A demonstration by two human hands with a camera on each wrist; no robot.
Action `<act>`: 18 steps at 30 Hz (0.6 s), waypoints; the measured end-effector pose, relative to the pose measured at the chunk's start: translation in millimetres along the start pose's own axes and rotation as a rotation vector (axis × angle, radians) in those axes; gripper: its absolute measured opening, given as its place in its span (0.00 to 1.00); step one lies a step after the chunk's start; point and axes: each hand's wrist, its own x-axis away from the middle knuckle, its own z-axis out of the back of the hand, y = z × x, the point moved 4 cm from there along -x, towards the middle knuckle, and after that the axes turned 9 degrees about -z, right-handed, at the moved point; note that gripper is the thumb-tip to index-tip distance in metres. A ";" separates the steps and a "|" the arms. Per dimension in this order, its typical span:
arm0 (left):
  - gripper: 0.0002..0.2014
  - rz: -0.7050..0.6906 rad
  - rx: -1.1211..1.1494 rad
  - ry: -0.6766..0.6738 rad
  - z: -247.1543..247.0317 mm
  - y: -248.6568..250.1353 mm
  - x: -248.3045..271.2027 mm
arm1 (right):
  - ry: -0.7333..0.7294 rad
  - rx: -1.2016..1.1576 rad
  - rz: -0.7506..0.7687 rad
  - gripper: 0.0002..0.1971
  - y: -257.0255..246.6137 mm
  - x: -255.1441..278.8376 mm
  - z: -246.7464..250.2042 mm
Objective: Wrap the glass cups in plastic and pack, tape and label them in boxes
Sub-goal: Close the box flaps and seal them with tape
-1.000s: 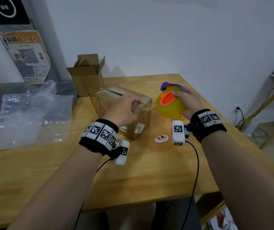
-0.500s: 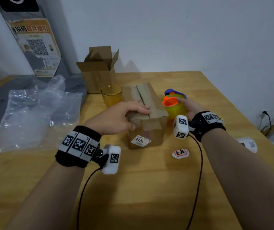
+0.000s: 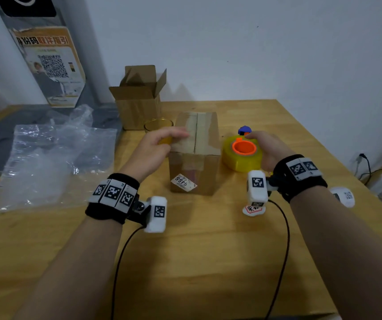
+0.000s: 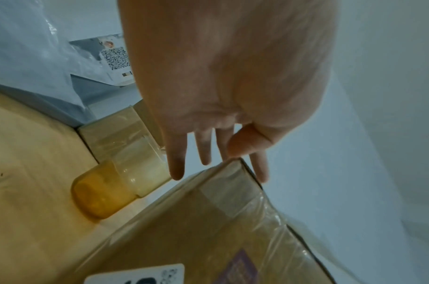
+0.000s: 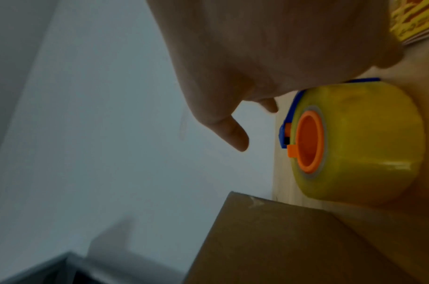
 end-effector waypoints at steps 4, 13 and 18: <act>0.26 0.113 0.043 0.098 2.9 -8.0 -6.2 | 0.046 0.147 0.365 0.19 -18.7 41.5 -29.5; 0.14 0.132 0.036 0.127 -10.1 -10.1 -7.0 | -0.344 0.195 0.493 0.21 -14.6 78.9 -99.2; 0.08 0.091 -0.023 0.102 -14.4 -10.5 -8.7 | -0.399 0.153 0.457 0.17 -8.7 71.9 -95.3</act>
